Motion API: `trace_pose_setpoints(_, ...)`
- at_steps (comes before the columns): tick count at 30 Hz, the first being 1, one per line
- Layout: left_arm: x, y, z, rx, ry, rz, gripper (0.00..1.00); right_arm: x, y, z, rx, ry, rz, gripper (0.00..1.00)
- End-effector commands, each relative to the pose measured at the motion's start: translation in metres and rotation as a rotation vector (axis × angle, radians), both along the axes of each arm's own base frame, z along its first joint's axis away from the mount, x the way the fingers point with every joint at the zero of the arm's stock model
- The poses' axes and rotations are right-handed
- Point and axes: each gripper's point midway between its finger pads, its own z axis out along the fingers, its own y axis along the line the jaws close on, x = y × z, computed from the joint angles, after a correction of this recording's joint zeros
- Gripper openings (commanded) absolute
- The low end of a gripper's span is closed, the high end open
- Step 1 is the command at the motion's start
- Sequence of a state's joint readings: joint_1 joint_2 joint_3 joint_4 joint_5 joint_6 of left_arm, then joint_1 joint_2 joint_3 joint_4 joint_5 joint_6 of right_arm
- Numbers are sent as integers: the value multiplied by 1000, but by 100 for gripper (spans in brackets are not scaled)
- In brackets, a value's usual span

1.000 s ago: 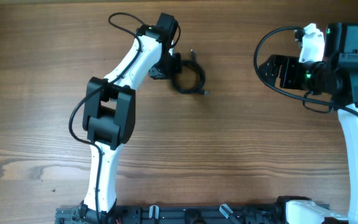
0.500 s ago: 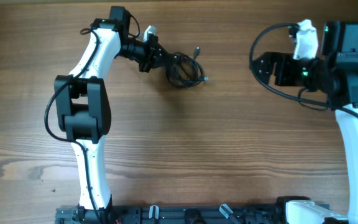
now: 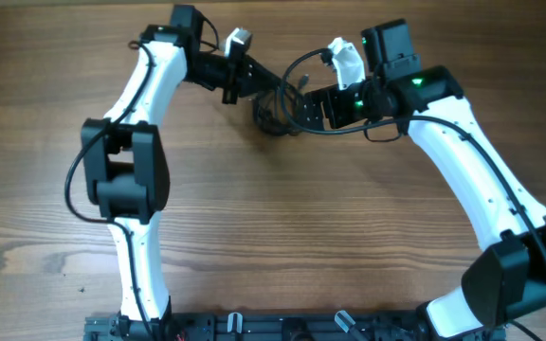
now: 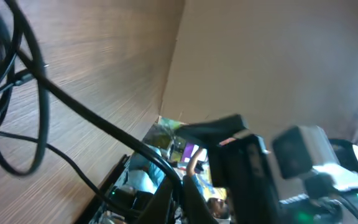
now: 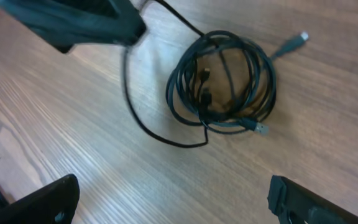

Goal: Untangle cables

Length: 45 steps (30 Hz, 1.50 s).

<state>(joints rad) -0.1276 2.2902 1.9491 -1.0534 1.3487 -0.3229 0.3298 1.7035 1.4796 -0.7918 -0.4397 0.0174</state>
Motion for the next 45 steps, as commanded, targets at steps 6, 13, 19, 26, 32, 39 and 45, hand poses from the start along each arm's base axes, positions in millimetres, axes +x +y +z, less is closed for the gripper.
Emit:
trace_pose_setpoints(6,3,66,86,-38,-174,136,4,2,28,1,-85,-115,43,100)
trace_pose_setpoints(13,-19,74,193,-72,-457,176,4,5,22,-2,-125,-123,19,100)
trace_pose_setpoints(19,-41,68,263,67,-854,266,4,19,-5,-1,-244,-157,-117,100)
trace_pose_setpoints(26,-1,165,210,1316,-861,887,4,23,-68,120,-285,-369,-475,99)
trace_pose_setpoints(32,-13,122,223,1350,-956,889,4,-8,-82,191,-155,-488,-537,100)
trace_pose_setpoints(39,-58,32,243,765,-959,586,4,-4,-56,155,-213,-426,-328,100)
trace_pose_setpoints(45,-135,51,315,367,-956,510,4,-1,-7,153,-135,-505,-1,100)
